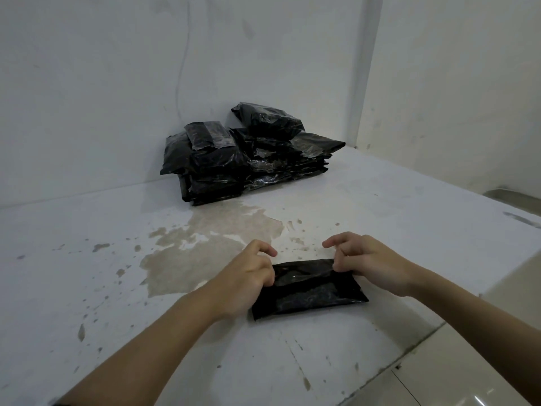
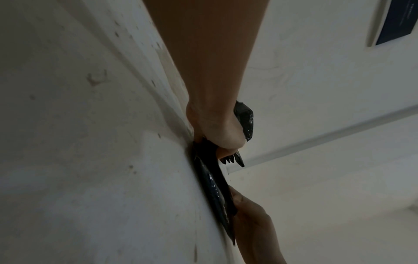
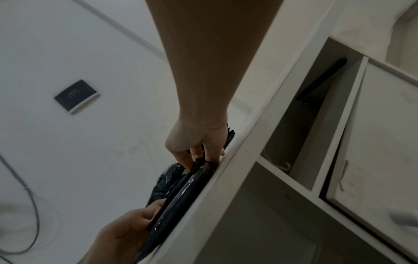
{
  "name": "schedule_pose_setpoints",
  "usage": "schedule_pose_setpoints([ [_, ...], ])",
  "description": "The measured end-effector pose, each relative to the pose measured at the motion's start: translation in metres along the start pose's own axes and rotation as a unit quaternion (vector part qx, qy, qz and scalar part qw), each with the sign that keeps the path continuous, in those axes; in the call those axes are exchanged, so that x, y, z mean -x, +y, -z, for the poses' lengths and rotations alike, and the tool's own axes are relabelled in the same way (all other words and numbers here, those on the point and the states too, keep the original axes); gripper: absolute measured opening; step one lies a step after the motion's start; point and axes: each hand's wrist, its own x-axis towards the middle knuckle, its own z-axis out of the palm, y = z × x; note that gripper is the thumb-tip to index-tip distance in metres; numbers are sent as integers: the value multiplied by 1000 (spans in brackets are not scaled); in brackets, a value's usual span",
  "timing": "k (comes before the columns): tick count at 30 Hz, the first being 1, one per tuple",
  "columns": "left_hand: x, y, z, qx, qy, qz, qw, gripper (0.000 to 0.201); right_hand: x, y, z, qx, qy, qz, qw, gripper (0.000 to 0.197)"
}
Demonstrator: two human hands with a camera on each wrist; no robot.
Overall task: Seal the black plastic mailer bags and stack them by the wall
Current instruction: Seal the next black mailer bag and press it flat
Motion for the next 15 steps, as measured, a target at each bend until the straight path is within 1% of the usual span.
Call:
schedule_pose_setpoints([
  [3, 0, -5, 0, -75, -18, -25, 997, 33, 2, 6, -2, 57, -2, 34, 998, 23],
  [6, 2, -6, 0, -105, -40, -31, 993, 29, 5, 13, -5, 50, 15, 54, 997, 22],
  [8, 3, -6, -1, -105, -38, -34, 993, 30, 8, 14, -8, 42, 42, 68, 996, 26],
  [10, 2, -6, -4, -123, -9, -32, 992, 42, 11, 12, -11, 68, 74, 91, 991, 35],
  [11, 0, -6, -6, -148, 11, -33, 988, 47, 12, 10, -12, 102, 83, 102, 986, 37],
  [13, 0, -3, -9, -210, 51, -40, 976, 47, 15, 6, -12, 191, 87, 111, 971, 37],
  [15, 3, 3, -12, -287, 95, -44, 952, 44, 18, 2, -13, 248, 92, 105, 959, 31],
])
